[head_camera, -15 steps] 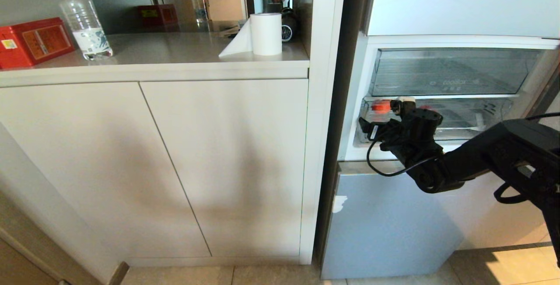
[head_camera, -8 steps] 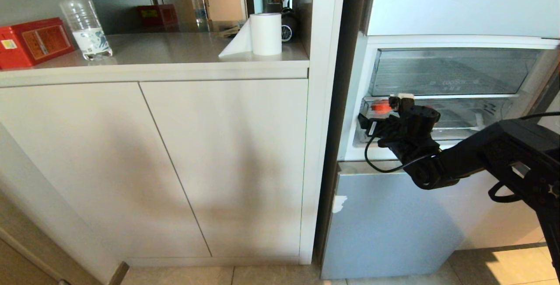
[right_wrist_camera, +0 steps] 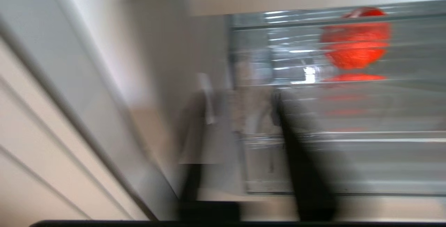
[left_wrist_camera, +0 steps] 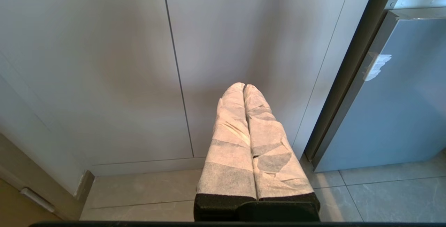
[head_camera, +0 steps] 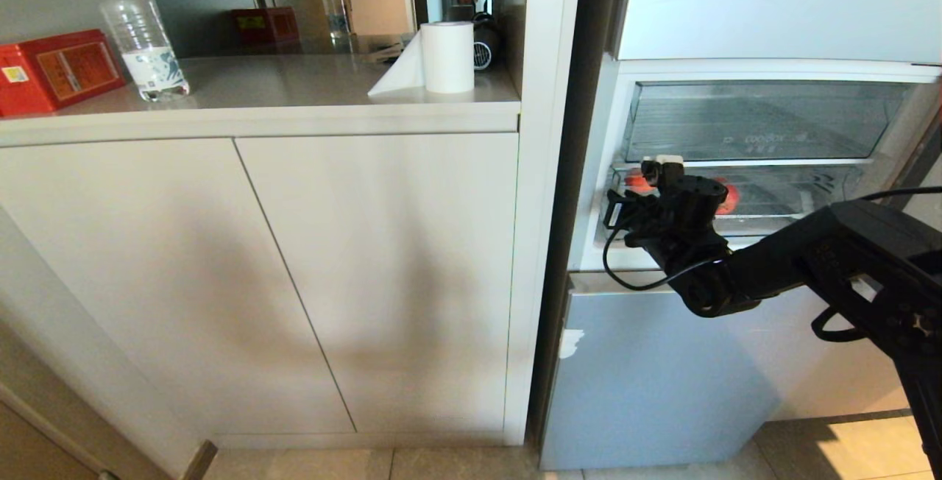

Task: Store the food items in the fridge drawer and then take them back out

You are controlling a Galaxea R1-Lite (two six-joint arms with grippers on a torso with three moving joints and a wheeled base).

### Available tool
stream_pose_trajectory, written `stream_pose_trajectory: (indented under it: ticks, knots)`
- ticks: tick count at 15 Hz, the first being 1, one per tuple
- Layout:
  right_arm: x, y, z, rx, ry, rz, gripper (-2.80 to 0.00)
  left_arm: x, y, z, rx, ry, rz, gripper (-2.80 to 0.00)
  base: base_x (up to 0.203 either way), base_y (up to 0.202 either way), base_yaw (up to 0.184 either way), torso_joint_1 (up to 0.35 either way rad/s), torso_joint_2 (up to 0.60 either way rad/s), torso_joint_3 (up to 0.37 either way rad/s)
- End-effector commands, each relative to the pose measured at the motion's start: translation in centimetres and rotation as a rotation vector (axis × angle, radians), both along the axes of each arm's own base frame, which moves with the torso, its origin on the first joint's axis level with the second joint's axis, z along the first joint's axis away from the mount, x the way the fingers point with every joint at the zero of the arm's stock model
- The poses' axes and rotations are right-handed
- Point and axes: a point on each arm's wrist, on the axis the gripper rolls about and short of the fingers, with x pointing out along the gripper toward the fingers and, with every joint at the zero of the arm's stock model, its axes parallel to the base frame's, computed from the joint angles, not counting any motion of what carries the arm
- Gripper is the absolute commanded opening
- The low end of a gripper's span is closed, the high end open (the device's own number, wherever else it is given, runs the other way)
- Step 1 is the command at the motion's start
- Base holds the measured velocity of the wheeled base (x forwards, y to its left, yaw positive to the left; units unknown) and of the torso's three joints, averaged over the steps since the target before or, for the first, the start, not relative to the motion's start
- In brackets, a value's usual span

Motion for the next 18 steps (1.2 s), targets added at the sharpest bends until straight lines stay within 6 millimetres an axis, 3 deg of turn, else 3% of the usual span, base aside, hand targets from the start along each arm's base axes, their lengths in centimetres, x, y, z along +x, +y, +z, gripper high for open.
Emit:
stream_pose_trajectory:
  ticks: [1, 6, 9, 14, 18]
  knots:
    - [0.0, 0.5, 0.5, 0.005, -0.019, 0.009, -2.8, 0.0, 0.0, 0.0, 0.0, 0.002, 0.0, -2.8, 0.0, 0.0, 0.0, 0.0, 0.0, 0.0]
    - [-0.2, 0.8, 0.7, 0.007, -0.005, -0.014, -2.8, 0.0, 0.0, 0.0, 0.0, 0.002, 0.0, -2.8, 0.0, 0.0, 0.0, 0.0, 0.0, 0.0]
    - [-1.8, 0.4, 0.8, 0.011, 0.023, -0.015, -2.8, 0.0, 0.0, 0.0, 0.0, 0.002, 0.0, -2.8, 0.0, 0.0, 0.0, 0.0, 0.0, 0.0]
    - [-5.9, -0.3, 1.1, 0.014, 0.034, -0.002, -2.8, 0.0, 0.0, 0.0, 0.0, 0.002, 0.0, -2.8, 0.0, 0.0, 0.0, 0.0, 0.0, 0.0]
    - [-11.4, -0.2, 1.2, -0.005, 0.086, 0.038, -2.8, 0.0, 0.0, 0.0, 0.0, 0.002, 0.0, -2.8, 0.0, 0.0, 0.0, 0.0, 0.0, 0.0]
